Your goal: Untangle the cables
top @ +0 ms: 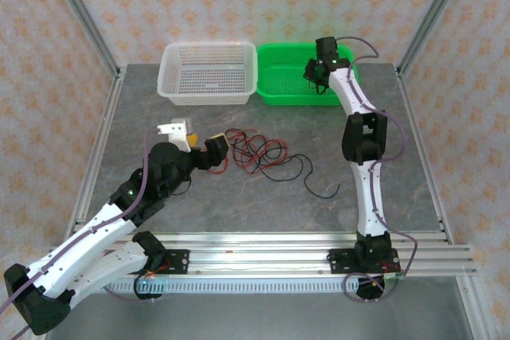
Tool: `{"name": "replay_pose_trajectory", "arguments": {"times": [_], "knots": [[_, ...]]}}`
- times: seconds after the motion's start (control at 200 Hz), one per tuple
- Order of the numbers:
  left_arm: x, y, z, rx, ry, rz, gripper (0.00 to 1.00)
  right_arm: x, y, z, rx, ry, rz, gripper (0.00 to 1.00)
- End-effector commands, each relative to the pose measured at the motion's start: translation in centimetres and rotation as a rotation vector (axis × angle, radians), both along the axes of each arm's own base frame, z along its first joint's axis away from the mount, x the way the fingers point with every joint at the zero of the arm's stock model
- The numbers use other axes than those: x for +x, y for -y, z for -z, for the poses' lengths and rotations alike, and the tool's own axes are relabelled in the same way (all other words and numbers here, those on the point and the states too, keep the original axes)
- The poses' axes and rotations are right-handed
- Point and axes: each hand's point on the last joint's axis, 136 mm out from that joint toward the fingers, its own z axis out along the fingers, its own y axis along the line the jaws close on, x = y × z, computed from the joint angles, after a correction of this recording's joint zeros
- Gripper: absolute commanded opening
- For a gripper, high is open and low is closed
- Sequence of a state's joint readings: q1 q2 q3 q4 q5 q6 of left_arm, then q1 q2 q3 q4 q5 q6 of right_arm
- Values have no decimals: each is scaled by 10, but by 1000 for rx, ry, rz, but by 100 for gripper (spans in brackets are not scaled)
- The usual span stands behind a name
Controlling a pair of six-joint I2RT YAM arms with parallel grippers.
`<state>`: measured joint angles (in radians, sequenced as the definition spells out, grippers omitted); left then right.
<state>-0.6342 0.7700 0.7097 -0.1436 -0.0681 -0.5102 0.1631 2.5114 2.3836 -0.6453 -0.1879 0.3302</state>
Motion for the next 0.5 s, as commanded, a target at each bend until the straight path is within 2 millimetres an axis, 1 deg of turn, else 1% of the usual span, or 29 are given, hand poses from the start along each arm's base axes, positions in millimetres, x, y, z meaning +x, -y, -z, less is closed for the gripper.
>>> {"name": "replay_pose_trajectory", "arguments": {"times": [0.0,0.095,0.15,0.23,0.34,0.36,0.4,0.425,0.495], "knots": [[0,-12,3,-6,-60,-69,97,-10,15,-5,-154,-30,-3,29],[0,-15,10,14,-92,-85,96,-15,14,-25,-207,-12,-22,46],[-1,-16,15,-6,-122,-105,95,-19,12,-37,-233,0,-32,57],[-1,-19,22,2,-153,-122,94,-27,9,-55,-274,14,-44,66],[-2,-19,30,2,-193,-132,92,-42,2,-78,-336,18,-58,73],[-3,-19,31,0,-199,-132,92,-45,3,-81,-352,16,-57,75],[-3,-18,35,2,-215,-128,90,-52,3,-90,-379,17,-53,76],[-3,-17,38,3,-226,-125,90,-56,2,-95,-395,17,-52,80],[-3,-12,46,9,-258,-107,87,-70,2,-110,-427,16,-44,83]]}}
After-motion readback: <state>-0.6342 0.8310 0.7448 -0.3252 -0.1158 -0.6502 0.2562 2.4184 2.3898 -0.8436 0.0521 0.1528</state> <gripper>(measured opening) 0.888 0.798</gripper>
